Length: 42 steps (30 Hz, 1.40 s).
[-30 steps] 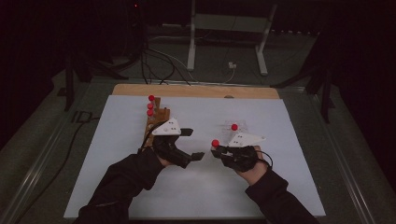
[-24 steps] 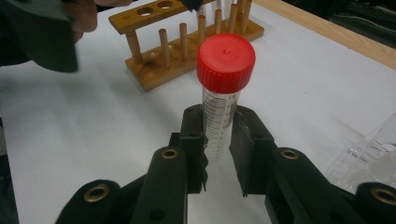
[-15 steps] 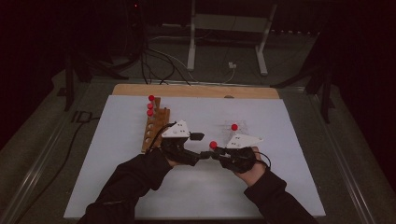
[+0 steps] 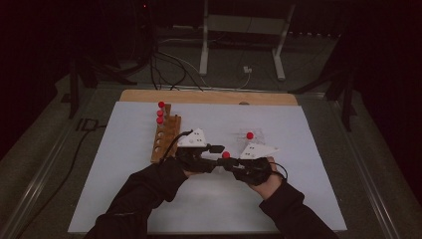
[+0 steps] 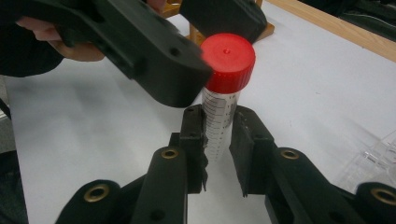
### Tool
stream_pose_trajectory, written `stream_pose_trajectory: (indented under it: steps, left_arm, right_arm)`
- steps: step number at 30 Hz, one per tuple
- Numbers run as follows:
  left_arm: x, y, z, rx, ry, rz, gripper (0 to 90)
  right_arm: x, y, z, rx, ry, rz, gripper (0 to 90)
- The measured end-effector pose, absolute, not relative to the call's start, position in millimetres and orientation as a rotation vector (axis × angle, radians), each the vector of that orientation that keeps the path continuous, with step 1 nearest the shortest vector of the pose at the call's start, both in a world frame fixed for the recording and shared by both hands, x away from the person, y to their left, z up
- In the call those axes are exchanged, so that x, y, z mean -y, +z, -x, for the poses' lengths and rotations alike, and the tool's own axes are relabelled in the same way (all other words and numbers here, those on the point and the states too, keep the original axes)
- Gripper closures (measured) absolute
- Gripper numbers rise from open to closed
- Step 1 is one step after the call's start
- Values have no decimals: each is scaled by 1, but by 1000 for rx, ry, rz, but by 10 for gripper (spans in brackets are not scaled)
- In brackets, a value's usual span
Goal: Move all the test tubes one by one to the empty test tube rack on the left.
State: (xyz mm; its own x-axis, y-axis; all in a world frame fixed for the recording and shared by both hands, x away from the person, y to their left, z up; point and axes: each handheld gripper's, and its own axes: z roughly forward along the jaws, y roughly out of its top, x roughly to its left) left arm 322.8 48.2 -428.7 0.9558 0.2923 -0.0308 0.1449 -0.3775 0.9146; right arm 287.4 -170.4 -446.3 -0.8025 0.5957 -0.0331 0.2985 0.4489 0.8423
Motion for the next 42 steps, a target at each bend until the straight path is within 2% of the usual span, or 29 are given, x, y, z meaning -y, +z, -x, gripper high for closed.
stream_pose_trajectory:
  steps: [9,26,42]
  left_arm:
    - [-45,-431,-324,-307,156,-1976,670]
    - [-47,-426,-325,-303,170,-1967,712]
    - [-66,-413,-326,-338,224,-1957,714]
  right_arm:
    - [171,-446,-288,-2380,1287,-767,750]
    - [173,-444,-287,-2359,1313,-774,739]
    - [184,-438,-284,-2271,1339,-812,487]
